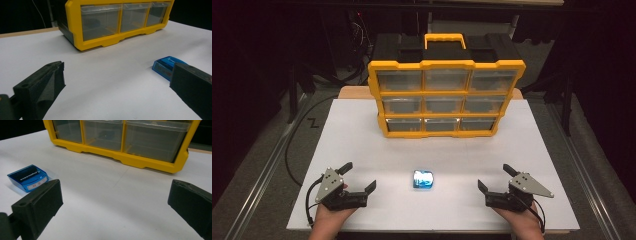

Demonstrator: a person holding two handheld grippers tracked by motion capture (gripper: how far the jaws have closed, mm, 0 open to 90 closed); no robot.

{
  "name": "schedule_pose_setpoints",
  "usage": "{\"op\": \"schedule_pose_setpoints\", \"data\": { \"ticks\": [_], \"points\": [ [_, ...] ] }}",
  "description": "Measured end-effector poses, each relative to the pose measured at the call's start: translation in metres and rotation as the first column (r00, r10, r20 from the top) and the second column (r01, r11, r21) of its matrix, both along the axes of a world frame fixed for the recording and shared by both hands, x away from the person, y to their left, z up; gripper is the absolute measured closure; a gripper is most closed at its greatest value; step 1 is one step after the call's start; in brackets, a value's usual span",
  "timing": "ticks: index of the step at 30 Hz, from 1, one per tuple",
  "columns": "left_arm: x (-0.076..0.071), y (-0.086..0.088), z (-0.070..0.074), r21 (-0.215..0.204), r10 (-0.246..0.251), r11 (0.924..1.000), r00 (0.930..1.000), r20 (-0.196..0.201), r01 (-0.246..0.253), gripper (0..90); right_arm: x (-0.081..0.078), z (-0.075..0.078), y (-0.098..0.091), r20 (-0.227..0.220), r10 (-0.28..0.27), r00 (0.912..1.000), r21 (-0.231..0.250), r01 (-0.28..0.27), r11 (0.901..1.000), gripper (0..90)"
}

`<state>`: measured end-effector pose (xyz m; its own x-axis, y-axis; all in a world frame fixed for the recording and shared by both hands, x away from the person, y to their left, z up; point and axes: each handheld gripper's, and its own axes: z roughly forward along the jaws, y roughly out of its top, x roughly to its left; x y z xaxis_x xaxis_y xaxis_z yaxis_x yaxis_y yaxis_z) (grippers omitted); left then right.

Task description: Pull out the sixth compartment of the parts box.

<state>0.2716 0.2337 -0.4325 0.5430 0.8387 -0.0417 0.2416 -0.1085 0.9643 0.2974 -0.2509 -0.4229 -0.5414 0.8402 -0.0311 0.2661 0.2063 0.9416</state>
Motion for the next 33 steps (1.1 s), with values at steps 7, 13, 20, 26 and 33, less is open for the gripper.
{"op": "schedule_pose_setpoints", "data": {
  "ticks": [7, 13, 20, 26, 33],
  "points": [
    [-0.0005, -0.0007, -0.0002, 0.001, -0.012, 0.9999, 0.9999, -0.003, 0.012, 0.3, 0.0011, -0.0008, 0.0006, 0.01, 0.009, 0.9999, -0.027, -0.009, 0.9996, 1.0],
    [0.0006, 0.0004, -0.0008, -0.009, -0.008, 0.9999, 1.0, -0.004, 0.008, 0.3, 0.0024, -0.0016, -0.0009, 0.009, 0.002, 1.0, -0.031, -0.002, 0.9995, 1.0],
    [0.0005, 0.0014, -0.0019, -0.018, -0.008, 0.9998, 0.9999, -0.008, 0.007, 0.3, 0.0031, -0.0016, -0.0027, 0.01, -0.004, 0.9999, -0.029, 0.004, 0.9996, 1.0],
    [0.0, 0.0015, -0.0014, -0.02, -0.009, 0.9998, 1.0, 0.002, 0.009, 0.3, 0.0032, -0.002, -0.0023, 0.006, -0.003, 1.0, -0.029, 0.003, 0.9996, 1.0],
    [-0.0001, 0.0012, -0.0015, -0.019, -0.011, 0.9998, 0.9999, 0.006, 0.011, 0.3, 0.0042, -0.0019, -0.0018, 0.008, -0.001, 1.0, -0.032, 0.002, 0.9995, 1.0]
  ]
}}
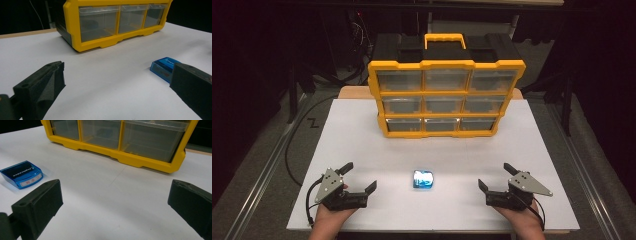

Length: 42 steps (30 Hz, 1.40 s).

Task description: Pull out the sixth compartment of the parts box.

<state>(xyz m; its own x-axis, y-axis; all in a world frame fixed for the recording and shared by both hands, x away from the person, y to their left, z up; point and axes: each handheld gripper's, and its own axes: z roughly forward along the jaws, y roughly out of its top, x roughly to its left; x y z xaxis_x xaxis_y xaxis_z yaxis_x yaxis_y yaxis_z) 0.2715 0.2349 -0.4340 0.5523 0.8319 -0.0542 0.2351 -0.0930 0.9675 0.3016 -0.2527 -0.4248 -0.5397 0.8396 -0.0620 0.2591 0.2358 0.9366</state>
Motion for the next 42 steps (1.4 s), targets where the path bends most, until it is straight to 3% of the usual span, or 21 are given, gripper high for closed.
{"op": "schedule_pose_setpoints", "data": {
  "ticks": [16, 30, 37, 39, 42],
  "points": [
    [0.001, 0.0, 0.001, 0.006, -0.017, 0.9998, 0.9999, 0.002, 0.017, 0.2, 0.009, 0.001, 0.005, 0.007, -0.002, 1.0, -0.005, 0.002, 1.0, 1.0],
    [0.002, -0.001, 0.001, -0.013, -0.02, 0.9997, 0.9998, 0.006, 0.02, 0.2, 0.03, 0.005, 0.026, 0.006, 0.001, 1.0, -0.01, -0.001, 1.0, 1.0],
    [0.002, -0.001, 0.0, -0.003, -0.027, 0.9996, 0.9996, 0.004, 0.027, 0.2, 0.038, 0.006, 0.03, 0.005, 0.0, 1.0, -0.01, 0.0, 1.0, 1.0],
    [0.002, -0.002, 0.0, 0.003, -0.03, 0.9996, 0.9992, 0.026, 0.03, 0.2, 0.04, 0.006, 0.031, 0.005, 0.001, 1.0, -0.014, -0.001, 0.9999, 1.0],
    [0.001, -0.002, 0.001, 0.004, -0.038, 0.9993, 0.9992, 0.015, 0.038, 0.3, 0.047, 0.005, 0.034, 0.002, -0.008, 1.0, -0.018, 0.008, 0.9998, 1.0]
  ]
}}
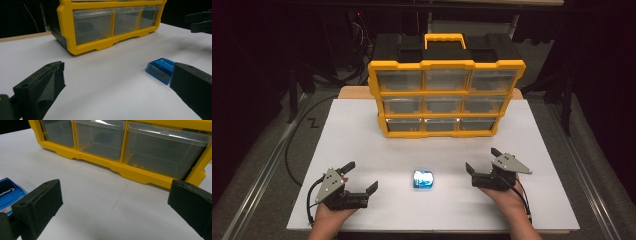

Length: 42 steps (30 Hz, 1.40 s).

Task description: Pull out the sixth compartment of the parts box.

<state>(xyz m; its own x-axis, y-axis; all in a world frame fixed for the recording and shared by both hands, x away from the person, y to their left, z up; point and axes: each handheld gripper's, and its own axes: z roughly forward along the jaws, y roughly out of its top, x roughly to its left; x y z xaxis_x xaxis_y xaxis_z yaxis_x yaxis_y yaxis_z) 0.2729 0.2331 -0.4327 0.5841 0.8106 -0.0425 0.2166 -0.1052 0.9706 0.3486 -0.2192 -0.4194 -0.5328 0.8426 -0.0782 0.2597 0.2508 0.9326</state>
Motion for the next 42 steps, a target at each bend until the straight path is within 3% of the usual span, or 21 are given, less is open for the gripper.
{"op": "schedule_pose_setpoints", "data": {
  "ticks": [7, 25, 33, 42],
  "points": [
    [-0.001, 0.001, 0.0, -0.006, 0.018, 0.9998, 0.9996, 0.023, -0.018, 0.3, 0.017, -0.001, 0.007, -0.011, -0.016, 0.9998, -0.004, 0.016, 0.9999, 1.0],
    [0.001, -0.001, -0.004, -0.016, 0.022, 0.9996, 0.9997, -0.009, -0.022, 0.3, 0.049, 0.001, 0.017, -0.027, -0.026, 0.9993, -0.04, 0.025, 0.9989, 1.2],
    [0.001, -0.002, -0.005, -0.009, 0.019, 0.9998, 0.9998, -0.005, -0.019, 0.3, 0.048, 0.002, 0.018, -0.018, -0.018, 0.9997, -0.088, 0.017, 0.996, 1.2],
    [-0.001, -0.002, -0.004, -0.014, 0.012, 0.9998, 0.9999, -0.004, -0.012, 0.2, 0.043, 0.003, 0.014, 0.001, -0.029, 0.9996, -0.167, 0.029, 0.9856, 1.2]
  ]
}}
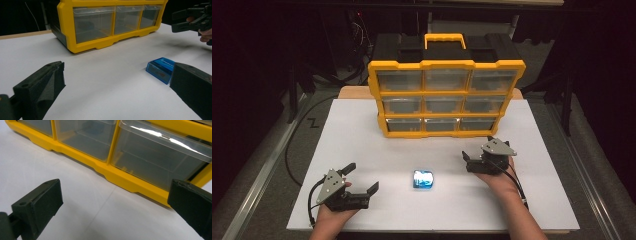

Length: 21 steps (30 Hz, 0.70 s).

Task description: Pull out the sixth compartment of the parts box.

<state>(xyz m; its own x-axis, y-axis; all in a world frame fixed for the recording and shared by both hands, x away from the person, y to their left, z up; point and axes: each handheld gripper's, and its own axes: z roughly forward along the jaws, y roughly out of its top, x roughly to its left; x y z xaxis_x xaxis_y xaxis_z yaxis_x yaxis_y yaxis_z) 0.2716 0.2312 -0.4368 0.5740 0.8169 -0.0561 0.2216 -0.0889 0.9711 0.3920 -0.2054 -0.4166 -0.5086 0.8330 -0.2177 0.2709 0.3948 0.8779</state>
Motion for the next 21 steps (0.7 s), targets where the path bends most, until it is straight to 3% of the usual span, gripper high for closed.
{"op": "schedule_pose_setpoints", "data": {
  "ticks": [6, 13, 21],
  "points": [
    [-0.001, 0.0, 0.0, 0.003, 0.005, 1.0, 1.0, 0.008, -0.005, 0.3, -0.004, -0.001, -0.01, 0.009, -0.012, 0.9999, -0.074, 0.013, 0.9972, 1.2],
    [-0.001, -0.001, 0.0, 0.011, -0.009, 0.9999, 0.9999, 0.008, 0.009, 0.3, -0.009, -0.004, -0.021, -0.011, -0.032, 0.9994, -0.117, 0.03, 0.9927, 1.2],
    [-0.003, 0.0, 0.001, 0.002, -0.002, 1.0, 0.9999, 0.012, 0.002, 0.2, -0.015, -0.007, -0.032, 0.0, -0.056, 0.9984, -0.182, 0.055, 0.9818, 1.2]
  ]
}}
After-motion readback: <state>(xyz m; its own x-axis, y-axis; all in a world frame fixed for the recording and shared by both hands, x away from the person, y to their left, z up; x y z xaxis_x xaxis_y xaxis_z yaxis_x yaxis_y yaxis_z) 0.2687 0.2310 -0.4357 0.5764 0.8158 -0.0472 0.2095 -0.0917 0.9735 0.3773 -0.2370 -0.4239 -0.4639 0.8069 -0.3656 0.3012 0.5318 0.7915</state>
